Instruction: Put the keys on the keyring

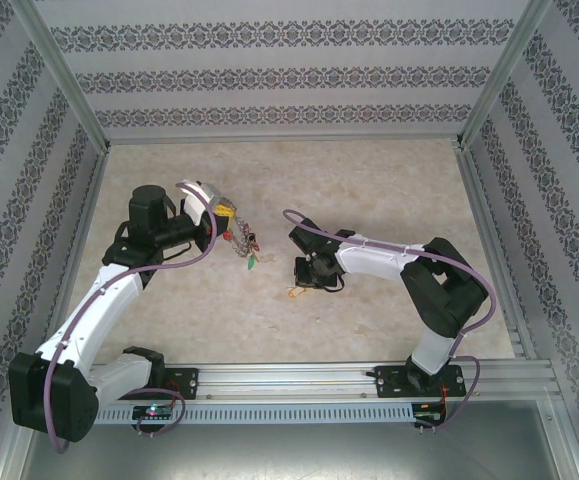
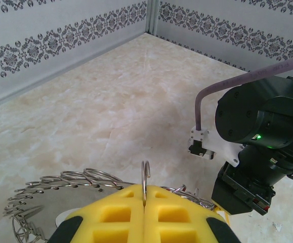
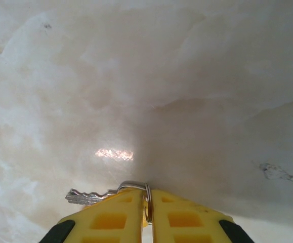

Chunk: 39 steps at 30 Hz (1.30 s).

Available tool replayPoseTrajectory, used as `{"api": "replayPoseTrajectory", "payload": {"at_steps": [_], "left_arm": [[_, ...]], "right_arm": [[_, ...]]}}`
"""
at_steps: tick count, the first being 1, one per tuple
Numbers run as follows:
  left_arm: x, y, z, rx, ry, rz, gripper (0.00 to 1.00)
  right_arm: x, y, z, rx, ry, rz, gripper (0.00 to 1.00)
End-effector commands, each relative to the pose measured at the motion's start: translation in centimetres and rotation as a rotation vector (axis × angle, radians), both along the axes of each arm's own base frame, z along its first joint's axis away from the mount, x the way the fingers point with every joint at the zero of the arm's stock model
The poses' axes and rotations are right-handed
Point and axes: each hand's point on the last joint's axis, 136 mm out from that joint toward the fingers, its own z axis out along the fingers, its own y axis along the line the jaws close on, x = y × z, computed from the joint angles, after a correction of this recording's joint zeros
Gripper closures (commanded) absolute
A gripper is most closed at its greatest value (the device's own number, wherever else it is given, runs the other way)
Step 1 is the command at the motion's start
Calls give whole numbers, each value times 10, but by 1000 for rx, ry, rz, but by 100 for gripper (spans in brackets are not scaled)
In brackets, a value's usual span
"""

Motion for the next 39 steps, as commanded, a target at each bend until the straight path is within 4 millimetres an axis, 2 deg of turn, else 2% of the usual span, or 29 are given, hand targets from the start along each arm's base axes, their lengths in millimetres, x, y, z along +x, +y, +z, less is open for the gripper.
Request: {"api": "replayPoseTrajectory", "payload": {"at_steps": [1, 20, 25, 31, 39], "left_arm": [[-2, -6, 15, -18, -59, -26, 100], [-3, -7, 14, -14, -57, -33, 100], [-3, -7, 14, -14, -56, -32, 100], [-3, -7, 12, -14, -50, -35, 100], [-5, -8, 10, -17, -43, -45, 100]], "right_arm": [[3, 0, 1, -30, -14, 12, 86], [5, 2, -3, -25, -18, 13, 86], [6, 2, -2, -26, -25, 18, 92], [7, 1, 4, -31, -53, 51, 94], [5, -10, -2, -52, -46, 101, 93]]}}
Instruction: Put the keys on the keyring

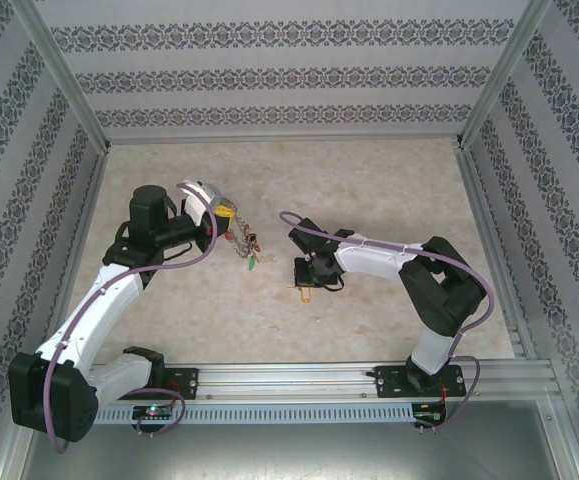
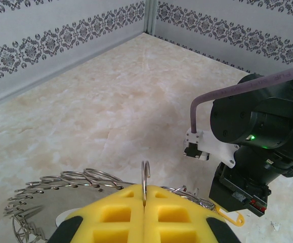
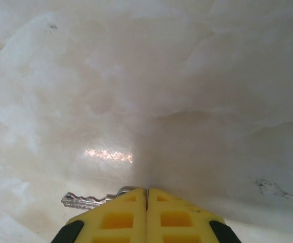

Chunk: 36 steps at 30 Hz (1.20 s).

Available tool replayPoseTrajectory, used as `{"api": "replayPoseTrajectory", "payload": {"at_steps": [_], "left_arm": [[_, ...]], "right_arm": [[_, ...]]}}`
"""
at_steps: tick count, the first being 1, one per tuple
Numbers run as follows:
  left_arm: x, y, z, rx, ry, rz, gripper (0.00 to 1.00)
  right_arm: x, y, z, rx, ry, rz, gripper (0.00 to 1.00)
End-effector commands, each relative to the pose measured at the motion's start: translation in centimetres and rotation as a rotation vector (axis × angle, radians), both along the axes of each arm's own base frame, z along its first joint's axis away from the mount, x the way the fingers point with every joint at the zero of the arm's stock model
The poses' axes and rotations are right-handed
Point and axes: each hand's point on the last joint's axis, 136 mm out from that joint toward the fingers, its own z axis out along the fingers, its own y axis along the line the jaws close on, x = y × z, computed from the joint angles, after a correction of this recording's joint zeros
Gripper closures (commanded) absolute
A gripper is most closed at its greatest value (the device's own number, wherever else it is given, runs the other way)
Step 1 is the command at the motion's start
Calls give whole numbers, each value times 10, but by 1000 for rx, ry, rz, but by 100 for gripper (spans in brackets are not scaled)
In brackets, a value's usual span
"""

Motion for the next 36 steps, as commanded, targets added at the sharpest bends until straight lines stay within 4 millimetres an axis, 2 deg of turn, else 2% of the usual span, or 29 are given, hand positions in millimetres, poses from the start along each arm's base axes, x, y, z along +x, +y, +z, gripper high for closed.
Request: {"api": "replayPoseTrajectory", "payload": {"at_steps": [1, 6, 14, 21, 29, 33, 36], "left_arm": [[-4, -7, 10, -18, -43, -39, 100], [-4, -7, 11, -19, -43, -39, 100], [-4, -7, 10, -16, -41, -42, 100], [-4, -7, 11, -16, -43, -40, 100], [-4, -7, 11, -15, -39, -40, 100], [-5, -7, 11, -14, -38, -43, 100], [-8, -10, 9, -14, -37, -67, 100]], "right_arm": [[3, -7, 1, -21, -20, 20, 92], [3, -6, -4, -31, -2, 23, 91], [9, -2, -2, -21, -20, 6, 84], [11, 0, -2, -15, -22, 5, 84], [13, 0, 1, -14, -34, 2, 89], [13, -2, 9, -10, -58, 14, 93], [15, 2, 30, 48, -129, 69, 95]]}}
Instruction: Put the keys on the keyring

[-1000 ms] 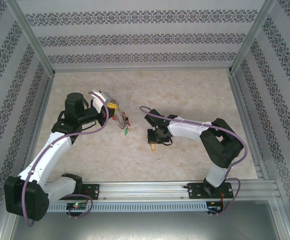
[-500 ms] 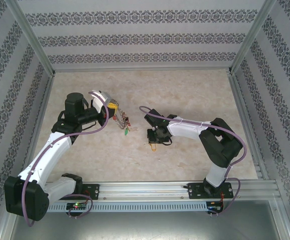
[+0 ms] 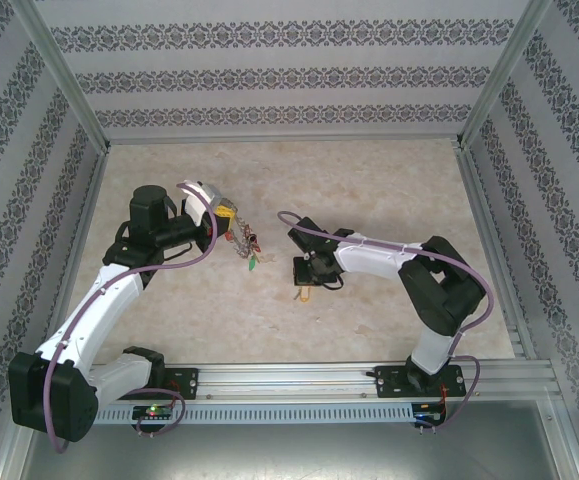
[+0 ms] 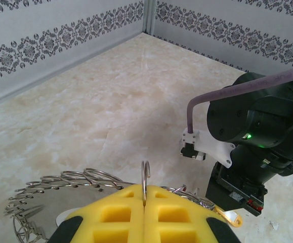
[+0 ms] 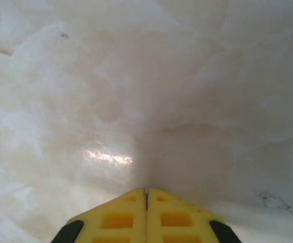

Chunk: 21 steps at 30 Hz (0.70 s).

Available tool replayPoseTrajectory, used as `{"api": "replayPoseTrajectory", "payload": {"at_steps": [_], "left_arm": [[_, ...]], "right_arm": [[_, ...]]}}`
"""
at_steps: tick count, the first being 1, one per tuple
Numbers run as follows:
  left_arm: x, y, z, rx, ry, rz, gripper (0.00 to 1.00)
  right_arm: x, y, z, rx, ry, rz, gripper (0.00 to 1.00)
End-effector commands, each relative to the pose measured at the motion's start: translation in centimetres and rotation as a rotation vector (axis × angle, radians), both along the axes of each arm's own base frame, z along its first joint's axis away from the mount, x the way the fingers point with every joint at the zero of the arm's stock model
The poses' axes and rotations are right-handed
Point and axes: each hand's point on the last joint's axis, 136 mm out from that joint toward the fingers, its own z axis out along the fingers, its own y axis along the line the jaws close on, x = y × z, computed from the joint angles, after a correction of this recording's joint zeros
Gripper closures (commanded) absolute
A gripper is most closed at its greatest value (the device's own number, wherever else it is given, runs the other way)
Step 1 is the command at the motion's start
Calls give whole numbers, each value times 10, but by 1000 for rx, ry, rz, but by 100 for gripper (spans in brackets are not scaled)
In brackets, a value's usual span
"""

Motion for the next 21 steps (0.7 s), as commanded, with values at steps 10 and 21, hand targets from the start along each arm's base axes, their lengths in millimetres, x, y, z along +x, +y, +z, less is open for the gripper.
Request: {"api": "replayPoseTrajectory", "payload": {"at_steps": [10, 21], "left_arm": [[-56, -64, 8, 10, -55, -431, 100], [-76, -96, 2, 16, -72, -566, 100]], "right_arm": [[-25, 10, 161, 399, -577, 571, 100], [-68, -7, 196, 427, -888, 883, 100]]}}
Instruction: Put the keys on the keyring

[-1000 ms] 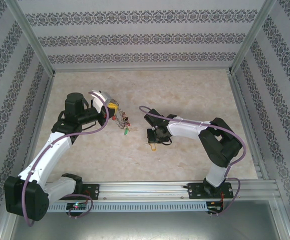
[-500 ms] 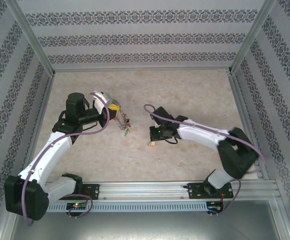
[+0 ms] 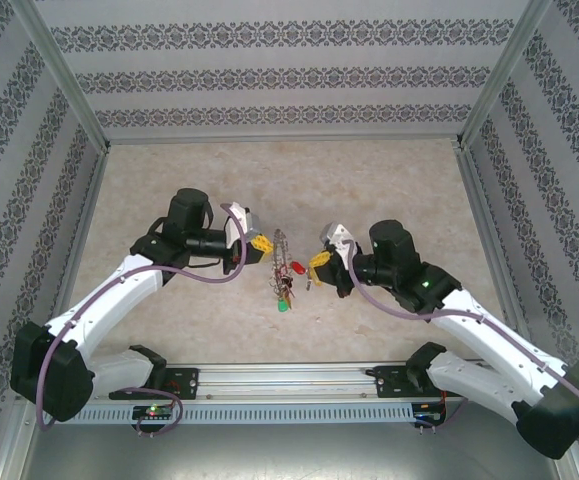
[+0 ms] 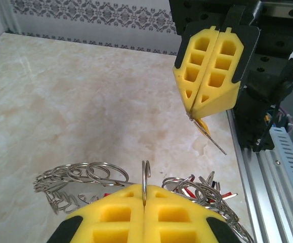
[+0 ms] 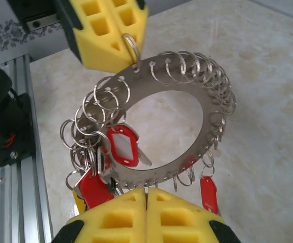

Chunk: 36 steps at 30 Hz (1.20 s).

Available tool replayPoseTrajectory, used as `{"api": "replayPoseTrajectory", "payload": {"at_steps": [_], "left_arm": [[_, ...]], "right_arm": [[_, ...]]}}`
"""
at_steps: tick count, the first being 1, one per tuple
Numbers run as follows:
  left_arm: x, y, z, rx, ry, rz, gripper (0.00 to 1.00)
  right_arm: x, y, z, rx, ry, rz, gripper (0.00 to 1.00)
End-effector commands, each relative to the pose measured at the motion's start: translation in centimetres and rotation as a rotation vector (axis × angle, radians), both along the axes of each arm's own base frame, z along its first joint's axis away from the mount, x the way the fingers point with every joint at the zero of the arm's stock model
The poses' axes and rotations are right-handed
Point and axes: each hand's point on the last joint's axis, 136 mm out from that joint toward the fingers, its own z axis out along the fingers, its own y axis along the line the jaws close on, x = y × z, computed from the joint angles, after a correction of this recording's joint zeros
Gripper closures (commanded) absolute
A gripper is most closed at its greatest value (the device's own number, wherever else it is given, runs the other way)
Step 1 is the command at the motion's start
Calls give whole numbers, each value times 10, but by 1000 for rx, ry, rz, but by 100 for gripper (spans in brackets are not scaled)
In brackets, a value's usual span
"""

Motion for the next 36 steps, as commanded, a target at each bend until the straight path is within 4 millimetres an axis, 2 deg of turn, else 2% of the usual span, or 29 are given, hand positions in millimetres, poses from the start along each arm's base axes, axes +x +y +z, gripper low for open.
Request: {"api": "replayPoseTrajectory", "payload": {"at_steps": [1, 6, 10, 12, 14, 22, 25, 30, 36], "left_arm": [[-4, -9, 16, -25, -57, -56, 100], [16, 1, 6, 38, -64, 88, 100], [30, 14, 3, 67, -124, 223, 100], [30, 18, 4, 69, -142, 245, 100], [29, 19, 4, 68, -145, 248, 100], [29, 20, 8, 68, -157, 256, 100], [29, 20, 9, 68, -156, 256, 100], [29, 22, 10, 70, -159, 261, 100], [31, 23, 11, 83, -172, 270, 100]], "right_arm": [[2, -2, -16, -64, -39, 27, 100], [19, -10, -71, -174, 350, -176, 100], [26, -24, -127, -296, 657, -413, 100], [24, -32, -153, -363, 745, -490, 100], [23, -36, -168, -414, 801, -531, 100], [31, -39, -202, -527, 834, -552, 100], [32, -38, -209, -553, 852, -559, 96], [34, -39, -208, -540, 843, -580, 85], [33, -39, -205, -529, 855, -580, 85]]}}
